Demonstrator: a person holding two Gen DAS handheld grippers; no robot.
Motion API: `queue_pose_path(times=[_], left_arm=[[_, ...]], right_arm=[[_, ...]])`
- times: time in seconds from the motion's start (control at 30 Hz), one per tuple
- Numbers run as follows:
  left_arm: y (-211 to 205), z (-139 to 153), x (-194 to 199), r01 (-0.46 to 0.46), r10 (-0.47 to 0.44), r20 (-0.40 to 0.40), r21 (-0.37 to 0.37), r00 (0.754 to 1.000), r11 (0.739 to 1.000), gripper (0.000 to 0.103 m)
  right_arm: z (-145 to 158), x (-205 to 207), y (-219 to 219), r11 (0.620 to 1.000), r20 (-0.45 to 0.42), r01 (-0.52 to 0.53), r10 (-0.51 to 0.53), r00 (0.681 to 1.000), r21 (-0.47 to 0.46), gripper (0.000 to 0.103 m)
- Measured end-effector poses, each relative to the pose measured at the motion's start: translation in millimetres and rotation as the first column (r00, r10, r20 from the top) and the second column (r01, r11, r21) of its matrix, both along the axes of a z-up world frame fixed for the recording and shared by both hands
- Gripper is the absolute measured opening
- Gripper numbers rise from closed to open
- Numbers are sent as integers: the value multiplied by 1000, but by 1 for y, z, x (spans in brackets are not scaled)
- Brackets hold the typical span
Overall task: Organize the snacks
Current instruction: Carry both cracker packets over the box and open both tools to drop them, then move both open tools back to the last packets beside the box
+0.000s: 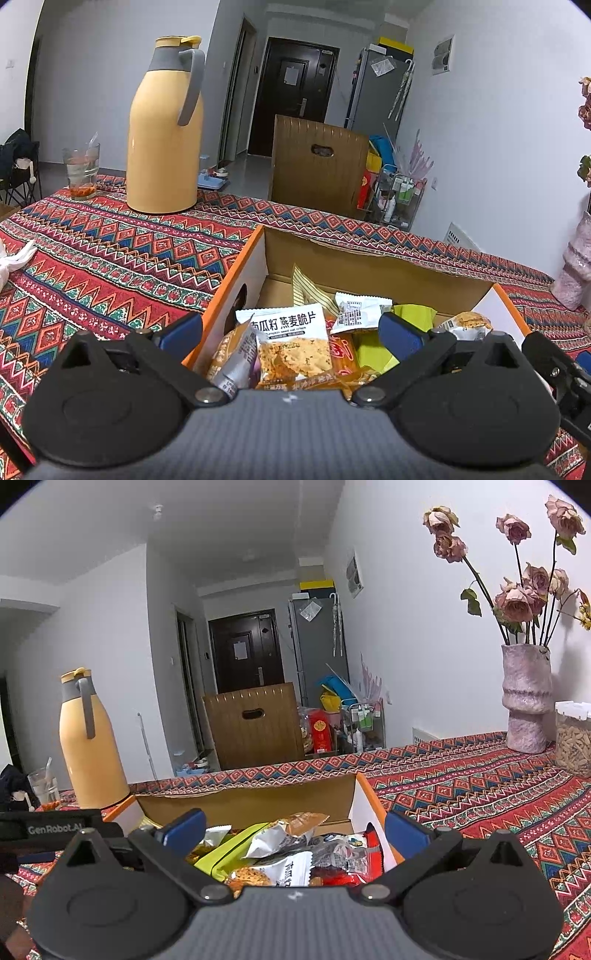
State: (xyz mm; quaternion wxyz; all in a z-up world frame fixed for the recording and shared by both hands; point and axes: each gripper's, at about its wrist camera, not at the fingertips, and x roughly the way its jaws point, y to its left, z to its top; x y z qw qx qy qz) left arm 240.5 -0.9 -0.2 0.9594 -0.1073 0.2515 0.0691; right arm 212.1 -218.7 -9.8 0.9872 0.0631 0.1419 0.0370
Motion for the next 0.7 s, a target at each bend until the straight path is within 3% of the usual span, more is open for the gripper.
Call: queue_pose_path(times=[0.27,0.7], left_arm=[[2,15,-4,-13,13,14,-17,1000,1000,103],[11,29,-35,5,-5,-39,11,999,1000,103]], right_arm=[[11,-2,-3,1000,2,-13,13,1000,-2,103],[25,-29,-3,995,-34,-54,51,998,-82,103]])
